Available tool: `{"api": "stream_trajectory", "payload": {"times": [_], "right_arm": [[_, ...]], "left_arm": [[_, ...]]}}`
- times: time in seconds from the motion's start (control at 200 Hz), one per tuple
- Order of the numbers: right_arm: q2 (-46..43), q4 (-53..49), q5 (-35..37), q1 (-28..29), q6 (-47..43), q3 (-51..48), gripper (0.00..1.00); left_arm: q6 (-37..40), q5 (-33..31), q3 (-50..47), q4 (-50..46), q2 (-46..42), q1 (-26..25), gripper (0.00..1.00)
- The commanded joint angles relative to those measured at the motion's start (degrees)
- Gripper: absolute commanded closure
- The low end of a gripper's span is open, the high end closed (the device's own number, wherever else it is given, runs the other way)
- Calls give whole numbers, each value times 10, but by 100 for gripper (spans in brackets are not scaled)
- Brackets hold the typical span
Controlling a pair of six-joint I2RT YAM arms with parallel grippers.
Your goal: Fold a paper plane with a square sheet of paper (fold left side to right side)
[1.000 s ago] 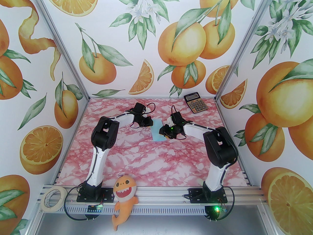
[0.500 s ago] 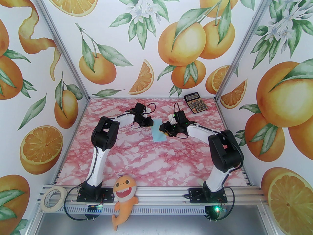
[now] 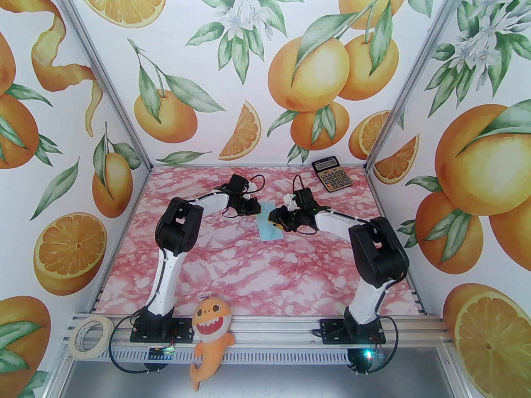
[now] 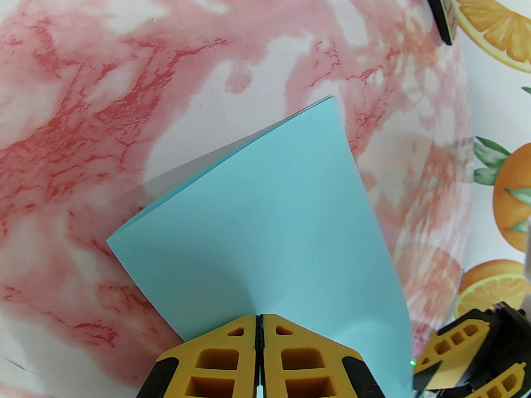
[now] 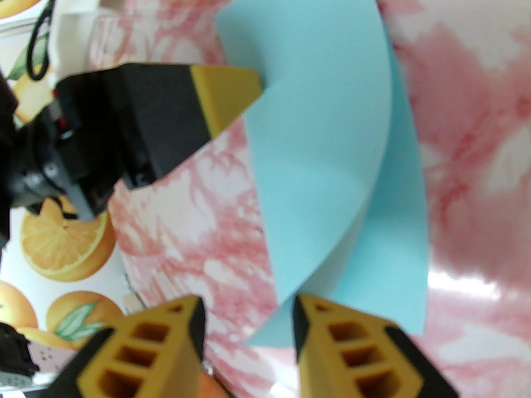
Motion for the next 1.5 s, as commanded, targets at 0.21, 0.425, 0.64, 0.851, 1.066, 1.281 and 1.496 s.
{"api": "stream_trajectory", "payload": {"times": [0.21, 0.425, 0.64, 0.851, 1.066, 1.281, 1.496], "right_arm": [[4, -39, 45, 1, -8, 5, 59], [-16, -76, 85, -6, -20, -17, 59], [-25, -84, 104, -9, -23, -24, 59], [-10, -58, 76, -13, -22, -29, 59], [1, 30, 28, -14, 12, -41, 59], [7, 62, 12, -13, 34, -32, 59], [14, 67, 5, -8, 41, -19, 59]], "left_arm": [[16, -4, -5, -20, 9, -7, 91], [16, -5, -4, -20, 10, -7, 91], [16, -4, -4, -20, 11, -5, 91], [16, -4, -3, -20, 12, -6, 91], [16, -3, -4, -20, 13, -6, 91], [16, -2, -4, -20, 12, -6, 91], [15, -1, -4, -18, 13, -7, 91]]}}
